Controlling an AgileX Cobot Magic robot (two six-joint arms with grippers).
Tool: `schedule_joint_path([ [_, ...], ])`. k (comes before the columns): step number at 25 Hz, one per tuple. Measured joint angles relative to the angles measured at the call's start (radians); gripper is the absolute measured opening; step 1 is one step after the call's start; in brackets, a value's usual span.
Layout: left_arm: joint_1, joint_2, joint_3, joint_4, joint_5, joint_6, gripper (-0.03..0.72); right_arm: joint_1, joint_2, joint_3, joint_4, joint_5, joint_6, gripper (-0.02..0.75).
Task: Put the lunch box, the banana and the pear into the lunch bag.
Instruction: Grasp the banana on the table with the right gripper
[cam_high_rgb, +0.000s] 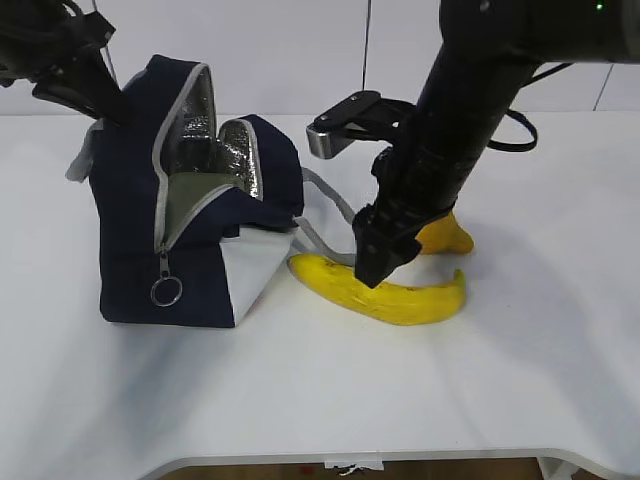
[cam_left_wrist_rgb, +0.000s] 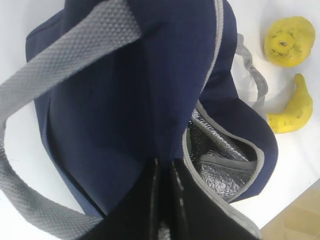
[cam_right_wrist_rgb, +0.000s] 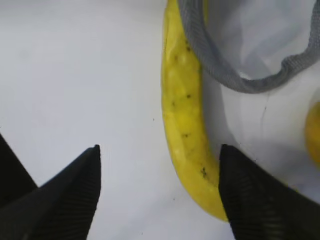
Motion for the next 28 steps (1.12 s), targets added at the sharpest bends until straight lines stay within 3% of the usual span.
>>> schedule_joint_path([
  [9,0.000,0.000,0.000,0.002,0.000,0.000,-0.002,0.006,0.063,0.006,-0.080,-0.085,0.040,0.562],
  [28,0.000,0.000,0.000,0.006,0.000,0.000,-0.002,0.006,0.165,0.006,-0.077,-0.089,0.046,0.561],
])
